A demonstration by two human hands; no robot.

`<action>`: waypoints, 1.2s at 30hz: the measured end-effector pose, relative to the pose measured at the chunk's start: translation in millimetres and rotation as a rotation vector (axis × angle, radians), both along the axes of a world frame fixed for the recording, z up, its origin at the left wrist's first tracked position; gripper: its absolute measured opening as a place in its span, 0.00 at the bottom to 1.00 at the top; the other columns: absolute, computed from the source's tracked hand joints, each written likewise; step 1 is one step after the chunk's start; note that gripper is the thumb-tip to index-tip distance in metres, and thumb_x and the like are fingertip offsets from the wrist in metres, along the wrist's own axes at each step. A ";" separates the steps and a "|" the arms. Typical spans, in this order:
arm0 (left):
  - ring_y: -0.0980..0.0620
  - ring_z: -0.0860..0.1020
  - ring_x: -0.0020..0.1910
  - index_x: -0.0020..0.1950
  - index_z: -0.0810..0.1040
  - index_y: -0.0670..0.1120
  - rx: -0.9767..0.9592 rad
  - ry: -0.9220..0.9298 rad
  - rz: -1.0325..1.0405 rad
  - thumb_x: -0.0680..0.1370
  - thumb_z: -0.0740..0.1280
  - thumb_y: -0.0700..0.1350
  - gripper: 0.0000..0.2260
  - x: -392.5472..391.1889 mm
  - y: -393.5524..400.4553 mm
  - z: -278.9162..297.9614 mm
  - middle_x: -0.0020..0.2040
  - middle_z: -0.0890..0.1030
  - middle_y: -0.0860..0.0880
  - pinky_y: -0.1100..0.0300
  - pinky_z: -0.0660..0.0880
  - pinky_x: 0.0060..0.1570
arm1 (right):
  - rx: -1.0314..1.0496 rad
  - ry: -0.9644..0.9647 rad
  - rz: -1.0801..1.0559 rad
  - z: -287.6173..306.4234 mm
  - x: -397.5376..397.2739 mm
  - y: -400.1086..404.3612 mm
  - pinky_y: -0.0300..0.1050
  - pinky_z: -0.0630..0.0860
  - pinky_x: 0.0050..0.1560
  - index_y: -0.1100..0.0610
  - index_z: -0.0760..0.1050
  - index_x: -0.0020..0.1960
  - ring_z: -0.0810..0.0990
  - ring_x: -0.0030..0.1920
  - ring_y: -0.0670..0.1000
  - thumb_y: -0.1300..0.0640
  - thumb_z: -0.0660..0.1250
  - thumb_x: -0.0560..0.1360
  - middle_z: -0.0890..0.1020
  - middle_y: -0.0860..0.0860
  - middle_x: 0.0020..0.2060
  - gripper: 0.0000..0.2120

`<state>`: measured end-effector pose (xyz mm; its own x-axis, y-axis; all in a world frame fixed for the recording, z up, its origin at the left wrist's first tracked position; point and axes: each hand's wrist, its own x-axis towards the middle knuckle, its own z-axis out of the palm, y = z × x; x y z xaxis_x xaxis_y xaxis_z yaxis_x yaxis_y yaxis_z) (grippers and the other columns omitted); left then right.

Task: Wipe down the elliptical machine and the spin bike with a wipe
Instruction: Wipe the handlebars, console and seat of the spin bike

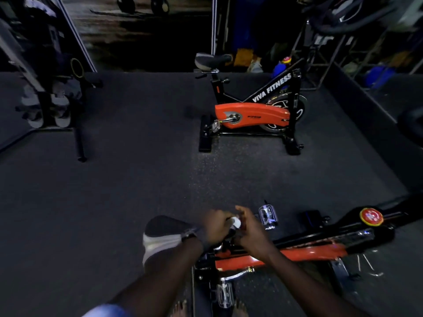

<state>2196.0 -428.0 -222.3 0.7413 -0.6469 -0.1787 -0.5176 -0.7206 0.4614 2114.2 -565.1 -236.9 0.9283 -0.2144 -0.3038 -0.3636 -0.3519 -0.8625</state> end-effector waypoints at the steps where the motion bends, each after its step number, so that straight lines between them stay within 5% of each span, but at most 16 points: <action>1: 0.46 0.78 0.58 0.59 0.79 0.53 -0.005 -0.018 0.005 0.80 0.60 0.51 0.12 -5.3 -11.3 0.7 0.57 0.82 0.49 0.58 0.72 0.52 | 0.020 0.000 -0.040 -1.3 -1.8 -2.3 0.46 0.78 0.57 0.48 0.63 0.69 0.81 0.54 0.50 0.59 0.76 0.61 0.79 0.49 0.57 0.40; 4: 0.49 0.77 0.61 0.61 0.78 0.55 -0.026 -0.059 -0.070 0.79 0.57 0.55 0.16 -9.7 1.0 2.6 0.61 0.80 0.51 0.58 0.72 0.56 | 0.152 0.045 -0.126 -1.3 -7.1 -8.4 0.38 0.77 0.50 0.54 0.59 0.69 0.78 0.49 0.48 0.78 0.67 0.70 0.73 0.54 0.57 0.36; 9: 0.56 0.80 0.56 0.58 0.80 0.56 -0.210 -0.302 -0.312 0.76 0.59 0.54 0.15 -10.9 79.0 2.2 0.59 0.81 0.54 0.66 0.75 0.51 | 0.227 0.103 -0.056 -3.3 -16.0 2.3 0.36 0.78 0.47 0.54 0.57 0.73 0.78 0.51 0.46 0.74 0.67 0.74 0.75 0.51 0.57 0.35; 13: 0.52 0.78 0.60 0.61 0.78 0.55 -0.209 -0.362 -0.337 0.76 0.64 0.49 0.14 -16.9 83.7 -3.5 0.64 0.78 0.51 0.62 0.75 0.56 | 0.225 0.121 -0.095 -4.6 -13.2 7.3 0.37 0.77 0.48 0.51 0.61 0.69 0.78 0.50 0.45 0.74 0.67 0.74 0.77 0.48 0.55 0.31; 16: 0.46 0.78 0.62 0.55 0.83 0.52 -0.254 -0.350 -0.404 0.75 0.62 0.46 0.13 -24.1 34.5 -9.3 0.63 0.79 0.49 0.53 0.74 0.61 | 0.178 0.095 -0.131 -7.2 -12.3 5.5 0.48 0.77 0.57 0.50 0.64 0.66 0.80 0.54 0.50 0.74 0.67 0.73 0.80 0.52 0.57 0.30; 18: 0.43 0.76 0.64 0.52 0.84 0.50 -0.183 -0.383 -0.520 0.74 0.61 0.47 0.13 -24.8 21.8 -17.0 0.62 0.80 0.49 0.45 0.71 0.65 | 0.128 0.094 -0.112 -7.5 -12.7 2.9 0.50 0.76 0.62 0.49 0.64 0.67 0.80 0.56 0.51 0.73 0.64 0.73 0.80 0.53 0.60 0.30; 21: 0.45 0.71 0.69 0.50 0.83 0.49 -0.121 -0.533 -0.580 0.76 0.64 0.44 0.09 -21.5 64.1 -30.4 0.66 0.76 0.51 0.50 0.67 0.69 | 0.161 0.119 -0.115 -7.7 -11.8 1.4 0.48 0.77 0.49 0.47 0.65 0.63 0.79 0.48 0.51 0.76 0.58 0.75 0.79 0.58 0.59 0.27; 25: 0.54 0.52 0.77 0.62 0.80 0.46 -0.121 -0.543 -0.417 0.85 0.46 0.48 0.23 -38.2 145.4 -46.0 0.69 0.73 0.48 0.61 0.45 0.75 | 0.161 0.103 -0.108 -7.4 -13.3 7.6 0.46 0.77 0.47 0.49 0.65 0.64 0.78 0.49 0.54 0.77 0.56 0.76 0.77 0.60 0.60 0.27; 29: 0.46 0.70 0.70 0.59 0.81 0.47 -0.242 -0.418 -0.394 0.81 0.59 0.46 0.13 -58.7 195.0 -44.6 0.68 0.75 0.49 0.52 0.63 0.71 | -0.160 0.028 0.004 0.3 -14.8 19.2 0.51 0.74 0.64 0.56 0.69 0.69 0.77 0.60 0.53 0.69 0.65 0.74 0.78 0.54 0.61 0.25; 32: 0.45 0.71 0.69 0.59 0.81 0.47 -0.321 -0.350 -0.330 0.82 0.60 0.46 0.12 -75.8 218.4 -41.6 0.69 0.74 0.48 0.48 0.64 0.70 | -0.525 -0.137 0.145 3.1 -15.5 33.0 0.46 0.67 0.69 0.55 0.72 0.68 0.71 0.63 0.54 0.64 0.69 0.70 0.75 0.53 0.62 0.27; 36: 0.46 0.71 0.69 0.60 0.81 0.48 -0.317 -0.286 -0.257 0.83 0.57 0.48 0.15 -88.1 245.8 -45.5 0.69 0.74 0.51 0.51 0.64 0.71 | -0.676 -0.217 0.295 10.2 -10.9 49.0 0.47 0.68 0.70 0.54 0.73 0.68 0.70 0.65 0.54 0.60 0.69 0.70 0.75 0.51 0.63 0.26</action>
<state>2107.9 -182.2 -267.8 0.5412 -0.8050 0.2431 -0.7979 -0.4002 0.4508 2103.3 -516.0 -226.7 0.9997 -0.0230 0.0008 -0.0200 -0.8843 -0.4664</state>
